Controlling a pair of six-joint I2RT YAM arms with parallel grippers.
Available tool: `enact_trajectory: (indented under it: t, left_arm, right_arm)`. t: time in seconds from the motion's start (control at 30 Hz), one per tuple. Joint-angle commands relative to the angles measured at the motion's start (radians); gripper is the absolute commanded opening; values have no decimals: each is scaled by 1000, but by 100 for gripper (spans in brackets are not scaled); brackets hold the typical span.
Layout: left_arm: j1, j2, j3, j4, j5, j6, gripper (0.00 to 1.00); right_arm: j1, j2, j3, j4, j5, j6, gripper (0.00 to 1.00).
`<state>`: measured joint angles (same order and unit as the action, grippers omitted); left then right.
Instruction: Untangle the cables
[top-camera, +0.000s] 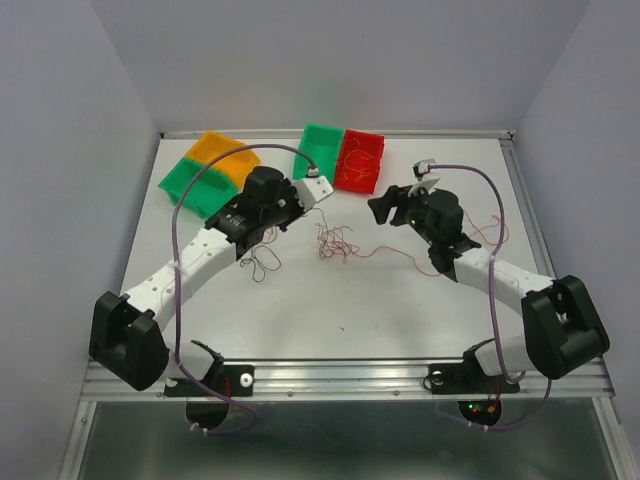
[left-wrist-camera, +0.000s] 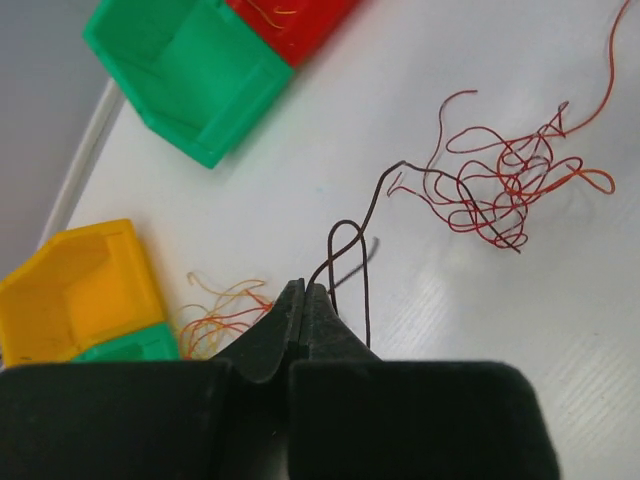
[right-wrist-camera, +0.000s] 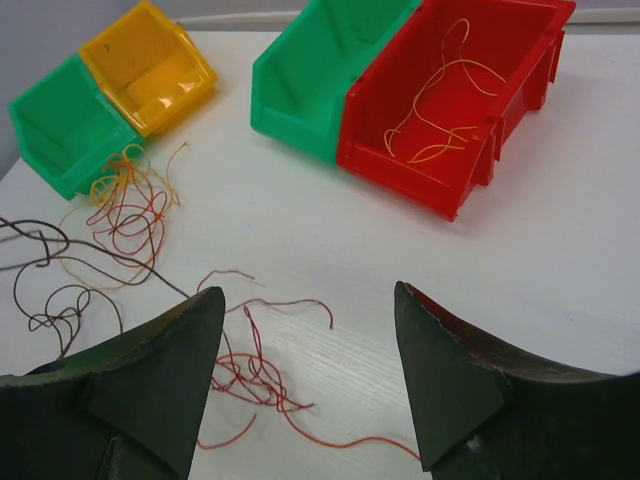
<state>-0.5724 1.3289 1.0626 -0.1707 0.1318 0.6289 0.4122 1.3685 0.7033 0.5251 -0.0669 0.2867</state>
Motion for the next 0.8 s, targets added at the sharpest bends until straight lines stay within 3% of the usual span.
enact_trajectory:
  t: [0.0,0.03,0.17,0.3,0.57,0.77]
  left_arm:
    - [28,-10,163,-52,-89,25,0]
    - [28,-8,187,-59,-96,26,0]
    - [29,10,316,-85,-124,26,0]
    - [29,30,443,-139,-100,15,0]
    - [0,19,516,-167,-98,14,0]
    - [-3,82,602,-155,-161,23,0]
  right_arm:
    - [-4,15,-1,78,-110,-26,73]
    - [-4,24,4,81,-111,-32,73]
    - [-4,113,48,81,-420,-76,77]
    - [-3,248,88,208,-648,-89,80]
    - [17,368,142,401,-728,-104,81]
    - [25,370,130,444,-536,-63,80]
